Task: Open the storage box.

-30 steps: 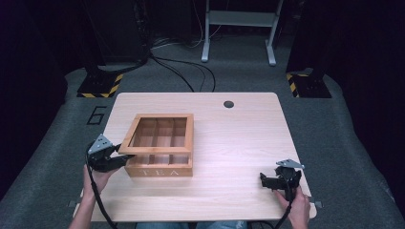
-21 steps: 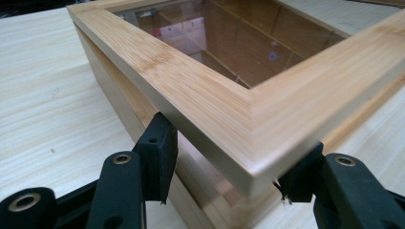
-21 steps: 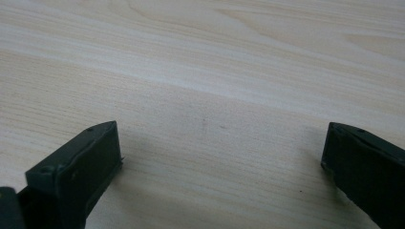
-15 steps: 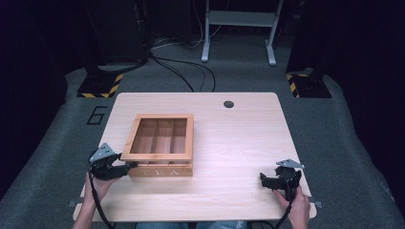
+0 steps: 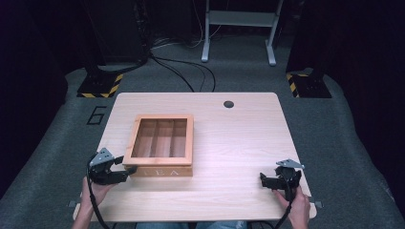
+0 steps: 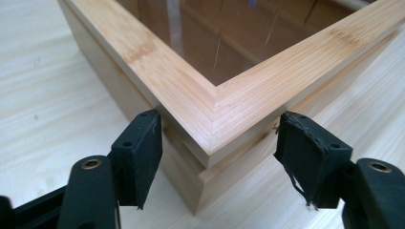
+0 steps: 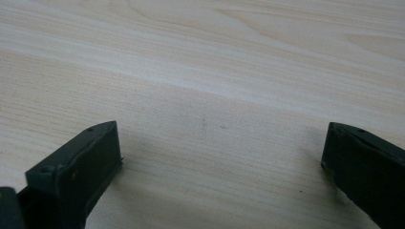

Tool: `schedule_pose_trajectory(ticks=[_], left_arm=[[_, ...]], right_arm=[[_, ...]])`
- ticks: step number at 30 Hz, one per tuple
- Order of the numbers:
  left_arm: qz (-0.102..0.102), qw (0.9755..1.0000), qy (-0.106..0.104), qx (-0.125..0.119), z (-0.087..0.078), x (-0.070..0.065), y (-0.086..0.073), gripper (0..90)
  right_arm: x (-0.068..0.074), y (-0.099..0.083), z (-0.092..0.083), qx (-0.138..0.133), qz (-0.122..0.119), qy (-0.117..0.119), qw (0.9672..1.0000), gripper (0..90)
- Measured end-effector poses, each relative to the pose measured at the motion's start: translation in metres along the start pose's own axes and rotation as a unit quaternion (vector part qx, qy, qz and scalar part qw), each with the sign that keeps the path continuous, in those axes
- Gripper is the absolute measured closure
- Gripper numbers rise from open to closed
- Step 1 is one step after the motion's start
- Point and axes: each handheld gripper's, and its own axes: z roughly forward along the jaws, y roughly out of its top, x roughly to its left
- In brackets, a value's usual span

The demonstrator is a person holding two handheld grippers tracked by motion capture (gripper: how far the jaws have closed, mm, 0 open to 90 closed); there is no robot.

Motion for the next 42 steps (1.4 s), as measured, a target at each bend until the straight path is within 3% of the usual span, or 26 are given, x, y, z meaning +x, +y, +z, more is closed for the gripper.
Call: schedule_pose_trajectory(ticks=[2,5,15,23,28,31,38,42], left_arm=[[-0.023,0.9994,-0.007,-0.025,-0.001,0.003,-0.004,27.8],[-0.027,0.999,0.003,-0.037,-0.004,0.005,-0.007,23.6],[-0.031,0.9981,0.036,-0.04,-0.015,0.004,-0.023,14.6],[-0.045,0.9965,0.067,-0.02,-0.021,0.011,-0.042,10.7],[-0.054,0.9948,0.086,0.009,-0.019,0.017,-0.053,8.6],[-0.058,0.9927,0.102,0.028,-0.015,0.019,-0.058,7.8],[-0.077,0.9864,0.137,0.05,-0.004,0.027,-0.066,5.8],[-0.069,0.9844,0.15,0.062,-0.001,0.03,-0.064,4.1]], right_arm=[[0.0,0.0,0.0,0.0,0.0,0.0,1.0,0.0],[0.0,0.0,0.0,0.0,-0.001,0.0,1.0,0.0],[0.0,0.0,0.0,0.0,0.0,0.0,1.0,0.0],[0.0,0.0,0.0,0.001,-0.002,0.003,1.0,0.0],[0.0,0.0,0.0,0.0,0.0,0.001,1.0,0.0],[-0.001,0.0,-0.001,0.003,-0.008,0.005,1.0,0.0],[0.0,0.0,0.0,0.0,0.0,0.001,1.0,0.0],[0.0,0.0,0.0,0.0,0.0,0.0,1.0,0.0]])
